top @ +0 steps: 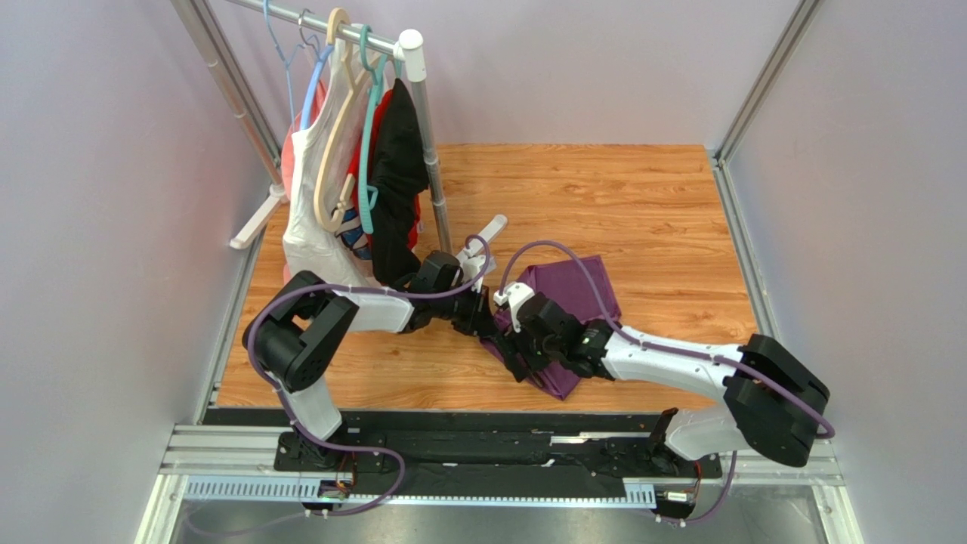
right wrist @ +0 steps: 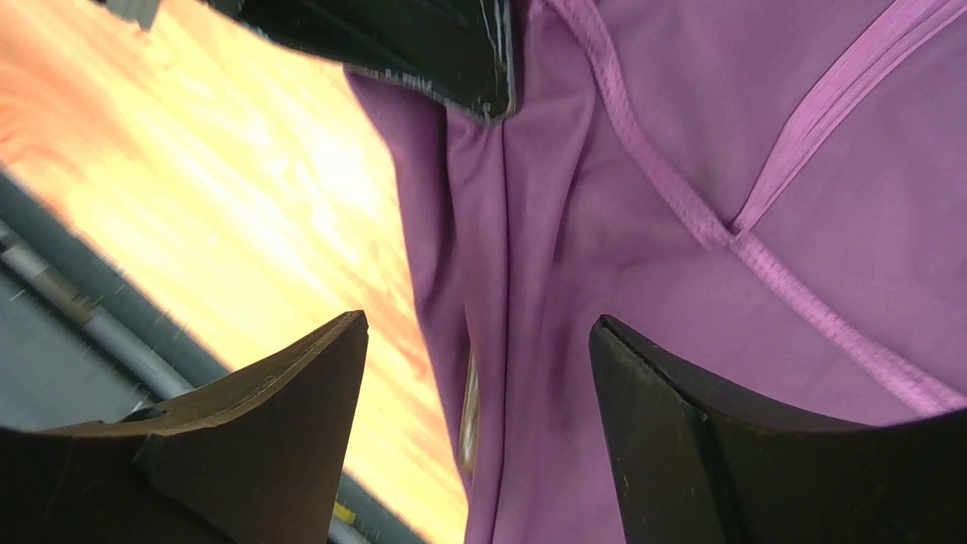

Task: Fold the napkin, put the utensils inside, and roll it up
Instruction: Roll the napkin with the utensil

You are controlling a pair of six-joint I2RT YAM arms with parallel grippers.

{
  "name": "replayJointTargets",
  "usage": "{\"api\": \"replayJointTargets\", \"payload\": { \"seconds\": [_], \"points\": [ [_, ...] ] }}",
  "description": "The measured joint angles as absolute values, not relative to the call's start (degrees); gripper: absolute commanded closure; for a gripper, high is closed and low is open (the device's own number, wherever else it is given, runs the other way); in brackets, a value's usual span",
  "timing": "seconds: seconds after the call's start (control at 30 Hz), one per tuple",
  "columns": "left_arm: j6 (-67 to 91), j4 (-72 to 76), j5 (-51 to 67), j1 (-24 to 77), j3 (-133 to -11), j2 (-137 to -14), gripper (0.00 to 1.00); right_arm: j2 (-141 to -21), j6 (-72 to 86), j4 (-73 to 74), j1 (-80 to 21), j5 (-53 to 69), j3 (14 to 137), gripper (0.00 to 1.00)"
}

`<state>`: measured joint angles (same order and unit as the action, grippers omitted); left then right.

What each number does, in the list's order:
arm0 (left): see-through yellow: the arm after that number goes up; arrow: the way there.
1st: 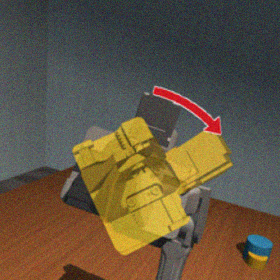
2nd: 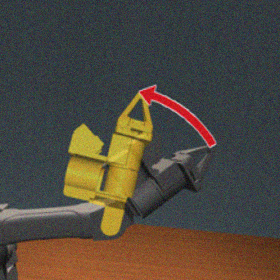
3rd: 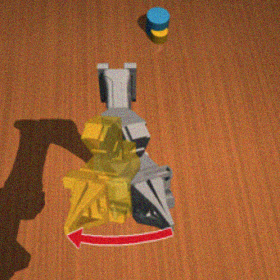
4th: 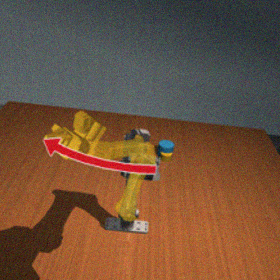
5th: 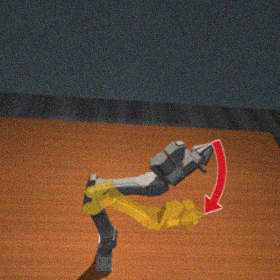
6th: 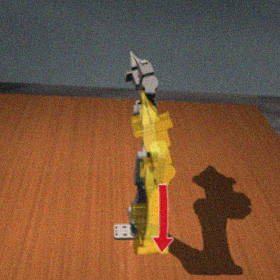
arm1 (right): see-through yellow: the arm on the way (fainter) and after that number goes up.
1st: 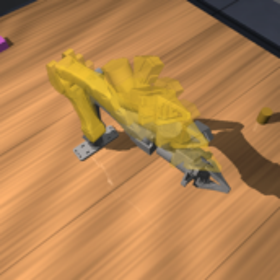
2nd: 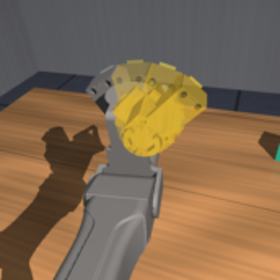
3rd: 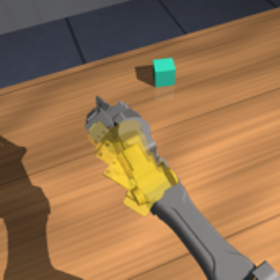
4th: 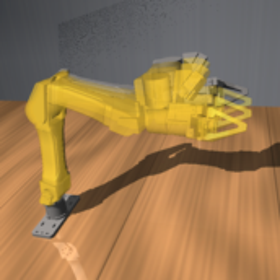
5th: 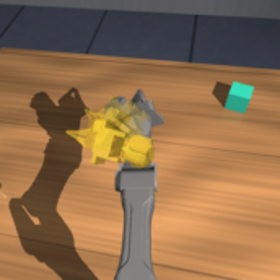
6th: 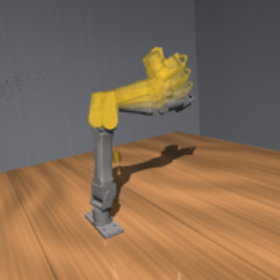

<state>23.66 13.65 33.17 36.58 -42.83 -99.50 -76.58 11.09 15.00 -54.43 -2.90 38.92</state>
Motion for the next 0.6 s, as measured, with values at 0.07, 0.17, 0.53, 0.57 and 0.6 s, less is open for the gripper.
{"api": "replayJointTargets", "payload": {
  "seconds": [0.07,0.17,0.53,0.57,0.6],
  "points": [
    [23.64,13.32,33.21,36.58,-42.98,-99.5,1.0,-77.91,10.96,13.89,-56.88,-7.05,39.05,0.24],
    [23.64,12.58,33.23,36.58,-43.31,-99.5,1.0,-80.71,10.61,13.89,-60.36,-12.75,39.79,0.25],
    [23.55,10.98,33.63,36.38,-43.72,-99.5,1.0,-84.14,10.46,13.91,-68.45,-25.96,41.1,0.32],
    [23.51,10.83,33.65,36.32,-43.81,-99.5,1.0,-84.49,10.37,13.91,-69.08,-26.37,41.1,0.33],
    [23.49,10.66,33.67,36.32,-43.92,-99.5,1.0,-84.9,10.26,13.91,-69.56,-26.63,41.1,0.34]
  ]
}}
